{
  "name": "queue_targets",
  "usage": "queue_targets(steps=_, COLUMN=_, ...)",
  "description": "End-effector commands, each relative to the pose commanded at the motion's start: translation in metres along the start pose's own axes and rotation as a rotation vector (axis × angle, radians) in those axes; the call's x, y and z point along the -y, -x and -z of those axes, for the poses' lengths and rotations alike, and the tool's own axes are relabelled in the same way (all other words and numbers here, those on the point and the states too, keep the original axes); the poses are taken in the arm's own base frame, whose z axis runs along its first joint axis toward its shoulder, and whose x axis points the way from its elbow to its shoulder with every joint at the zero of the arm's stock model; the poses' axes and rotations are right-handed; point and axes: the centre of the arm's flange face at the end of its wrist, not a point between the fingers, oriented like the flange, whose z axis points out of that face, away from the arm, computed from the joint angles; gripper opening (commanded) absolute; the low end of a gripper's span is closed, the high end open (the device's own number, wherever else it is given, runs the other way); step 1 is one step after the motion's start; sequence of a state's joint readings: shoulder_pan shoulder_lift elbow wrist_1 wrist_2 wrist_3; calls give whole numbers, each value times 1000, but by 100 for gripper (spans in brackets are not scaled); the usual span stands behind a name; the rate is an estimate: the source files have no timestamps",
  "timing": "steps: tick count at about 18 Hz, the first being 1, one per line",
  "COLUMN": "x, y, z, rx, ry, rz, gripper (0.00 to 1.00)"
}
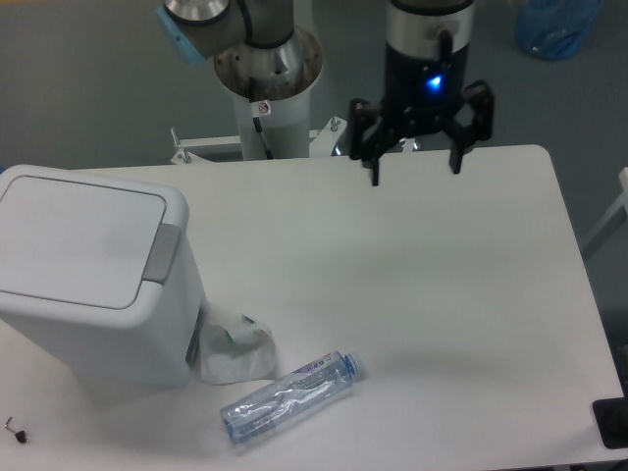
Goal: Open the trash can
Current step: 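Move the open gripper over the white trash can's lid edge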
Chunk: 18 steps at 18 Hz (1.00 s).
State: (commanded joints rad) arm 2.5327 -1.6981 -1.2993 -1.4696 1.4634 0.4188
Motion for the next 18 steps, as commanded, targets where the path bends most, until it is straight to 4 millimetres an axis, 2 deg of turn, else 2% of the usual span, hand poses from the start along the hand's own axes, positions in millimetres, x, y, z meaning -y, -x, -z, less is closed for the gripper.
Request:
queue_targets(steps=4, x=4, y=-7, z=-2, rx=-3, ry=-13, rz=-1, gripper=100)
queue_targets(steps=7, x=15, y=-20, z=-4, rx=-66, ry=-95, rz=11, gripper=100)
queue_targets(steps=11, x=15, y=-24, z=-13, rx=-92, ry=-89, rz=31, gripper=100)
queue_targets(steps=13, x=18, y=-35, z=-19, rx=-147, ry=-96, rz=38, gripper=100)
queue_targets(steps=15, x=16, y=-39, z=-34, rx=-172, ry=-67, rz=119, gripper=100)
queue_targets(steps=18, x=16, y=-65, z=-45, rx=-192, ry=-37, rz=168, gripper=100)
